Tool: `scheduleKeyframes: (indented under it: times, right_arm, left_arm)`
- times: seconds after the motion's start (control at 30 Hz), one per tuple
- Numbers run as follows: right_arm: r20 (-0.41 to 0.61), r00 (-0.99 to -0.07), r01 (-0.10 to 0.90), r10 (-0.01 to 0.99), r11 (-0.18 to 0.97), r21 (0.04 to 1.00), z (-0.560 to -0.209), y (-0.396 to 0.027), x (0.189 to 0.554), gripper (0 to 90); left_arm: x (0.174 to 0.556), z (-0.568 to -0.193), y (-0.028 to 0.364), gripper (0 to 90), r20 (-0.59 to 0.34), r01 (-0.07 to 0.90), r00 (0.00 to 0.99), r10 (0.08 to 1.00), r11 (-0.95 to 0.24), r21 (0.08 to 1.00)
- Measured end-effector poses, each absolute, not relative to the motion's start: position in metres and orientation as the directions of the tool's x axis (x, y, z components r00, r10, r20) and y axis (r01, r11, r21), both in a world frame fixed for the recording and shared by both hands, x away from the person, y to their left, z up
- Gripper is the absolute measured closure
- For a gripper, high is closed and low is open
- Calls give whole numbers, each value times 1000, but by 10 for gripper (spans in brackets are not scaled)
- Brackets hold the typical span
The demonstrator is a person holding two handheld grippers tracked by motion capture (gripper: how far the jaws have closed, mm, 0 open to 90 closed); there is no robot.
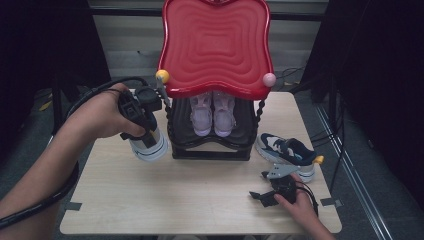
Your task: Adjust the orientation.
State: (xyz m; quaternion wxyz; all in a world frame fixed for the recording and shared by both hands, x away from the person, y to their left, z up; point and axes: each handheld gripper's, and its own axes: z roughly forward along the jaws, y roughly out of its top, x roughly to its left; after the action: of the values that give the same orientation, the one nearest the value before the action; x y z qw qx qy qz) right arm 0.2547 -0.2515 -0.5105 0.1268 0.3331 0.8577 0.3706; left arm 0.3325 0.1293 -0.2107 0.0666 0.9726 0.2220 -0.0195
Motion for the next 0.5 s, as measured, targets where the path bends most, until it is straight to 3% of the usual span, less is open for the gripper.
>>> scheduleKeyframes:
  times: [0.5]
  right_arm:
    - [28, -746, 476, 665, 504, 721, -511, -251, 255, 123]
  left_arm:
    - [334, -167, 132, 724, 1, 424, 903, 429, -893, 148]
